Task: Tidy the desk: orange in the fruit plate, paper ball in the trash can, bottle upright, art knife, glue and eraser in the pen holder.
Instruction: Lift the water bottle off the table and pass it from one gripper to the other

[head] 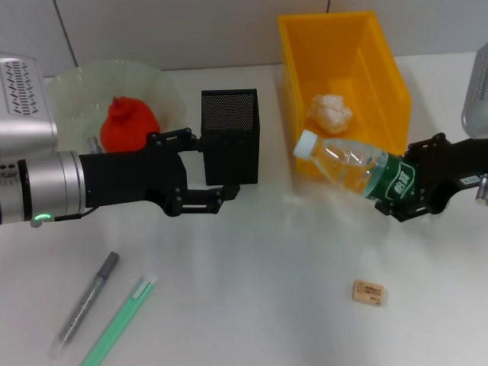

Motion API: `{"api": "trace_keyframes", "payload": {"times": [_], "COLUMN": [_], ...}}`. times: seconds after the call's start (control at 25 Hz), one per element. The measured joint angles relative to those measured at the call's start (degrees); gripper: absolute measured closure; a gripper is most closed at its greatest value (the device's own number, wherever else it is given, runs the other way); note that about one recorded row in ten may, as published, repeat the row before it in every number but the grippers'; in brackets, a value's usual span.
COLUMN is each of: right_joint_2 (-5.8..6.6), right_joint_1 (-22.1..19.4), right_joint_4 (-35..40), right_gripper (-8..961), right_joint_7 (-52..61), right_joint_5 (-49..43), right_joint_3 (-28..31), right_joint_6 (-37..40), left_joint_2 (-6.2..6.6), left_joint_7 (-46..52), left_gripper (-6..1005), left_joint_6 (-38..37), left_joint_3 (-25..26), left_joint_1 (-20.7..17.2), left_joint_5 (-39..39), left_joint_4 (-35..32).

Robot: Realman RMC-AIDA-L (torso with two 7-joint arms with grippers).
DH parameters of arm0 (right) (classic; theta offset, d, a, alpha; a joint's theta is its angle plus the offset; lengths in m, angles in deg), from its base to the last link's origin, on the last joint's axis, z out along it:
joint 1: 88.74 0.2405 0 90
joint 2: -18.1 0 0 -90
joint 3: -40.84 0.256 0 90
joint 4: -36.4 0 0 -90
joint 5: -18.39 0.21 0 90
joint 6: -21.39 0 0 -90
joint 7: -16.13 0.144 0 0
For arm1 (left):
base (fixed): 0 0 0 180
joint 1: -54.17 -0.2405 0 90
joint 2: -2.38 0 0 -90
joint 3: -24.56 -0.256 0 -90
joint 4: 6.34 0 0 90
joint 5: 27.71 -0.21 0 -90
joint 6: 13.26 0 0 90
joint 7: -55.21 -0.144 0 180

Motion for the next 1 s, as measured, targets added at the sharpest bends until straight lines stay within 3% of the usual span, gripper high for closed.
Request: {"api": "trace_keyframes", "payload": {"times": [0.52, 1.0], "right_joint_2": [-0.04, -0.13], "right_joint_1": [-4.40, -9.37], "right_joint_4": [9.48, 6.05], "right_gripper": [205, 205], "right_joint_7": [-1.66, -13.99], "right_joint_5": [11.68, 29.49], "right_joint_3": [1.98, 4.14], "right_joint_6": [-0.85, -6.98], "left_joint_2": [0.00, 0.03], "left_joint_7": [0.05, -0.12], "left_gripper": [164, 165], "left_joint_6": [0.18, 1.60], "left_joint_3": [-0.02, -0.08], "left_joint_1": [0.01, -0.68], "left_joint_5": [0.90, 3.81], "left_joint_4": [-0.10, 0.10]}}
